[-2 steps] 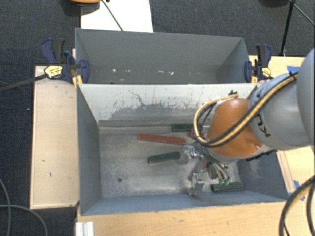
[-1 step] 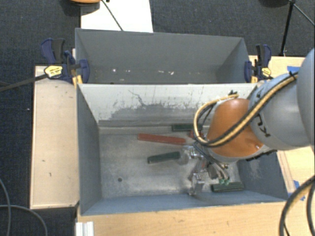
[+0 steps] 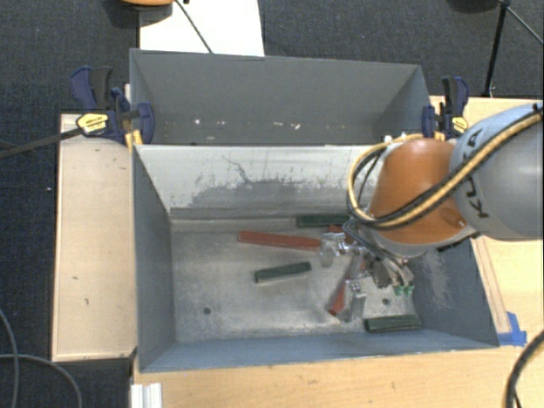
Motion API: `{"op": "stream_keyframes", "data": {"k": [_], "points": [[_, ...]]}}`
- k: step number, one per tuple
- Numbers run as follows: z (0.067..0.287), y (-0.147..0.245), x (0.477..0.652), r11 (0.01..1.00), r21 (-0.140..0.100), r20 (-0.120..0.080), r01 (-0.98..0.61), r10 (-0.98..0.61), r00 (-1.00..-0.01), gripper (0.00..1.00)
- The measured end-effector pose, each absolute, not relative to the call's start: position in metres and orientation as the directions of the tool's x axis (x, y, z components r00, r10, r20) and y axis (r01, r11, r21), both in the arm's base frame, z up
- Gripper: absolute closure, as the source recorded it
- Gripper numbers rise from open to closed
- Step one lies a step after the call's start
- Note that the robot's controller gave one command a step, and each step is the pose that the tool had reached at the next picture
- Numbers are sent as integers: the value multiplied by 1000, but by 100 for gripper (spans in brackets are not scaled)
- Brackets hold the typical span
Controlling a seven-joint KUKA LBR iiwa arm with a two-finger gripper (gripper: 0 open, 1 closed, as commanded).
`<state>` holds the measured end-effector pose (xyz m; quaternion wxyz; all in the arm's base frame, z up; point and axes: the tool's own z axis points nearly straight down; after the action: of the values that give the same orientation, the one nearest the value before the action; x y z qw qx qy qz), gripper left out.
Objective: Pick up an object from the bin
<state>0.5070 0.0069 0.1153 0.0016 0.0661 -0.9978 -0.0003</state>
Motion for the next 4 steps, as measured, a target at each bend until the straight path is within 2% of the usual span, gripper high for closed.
{"op": "stream_keyframes", "data": {"k": [1,2,3,4], "points": [[171,29,570,975,0,-1,-223,-223,-975,0],[183,34,586,967,-1,-15,-256,-256,-966,0],[159,58,566,933,1,0,-360,-360,-933,0],[112,44,560,861,-2,-6,-508,-508,-861,0]]}}
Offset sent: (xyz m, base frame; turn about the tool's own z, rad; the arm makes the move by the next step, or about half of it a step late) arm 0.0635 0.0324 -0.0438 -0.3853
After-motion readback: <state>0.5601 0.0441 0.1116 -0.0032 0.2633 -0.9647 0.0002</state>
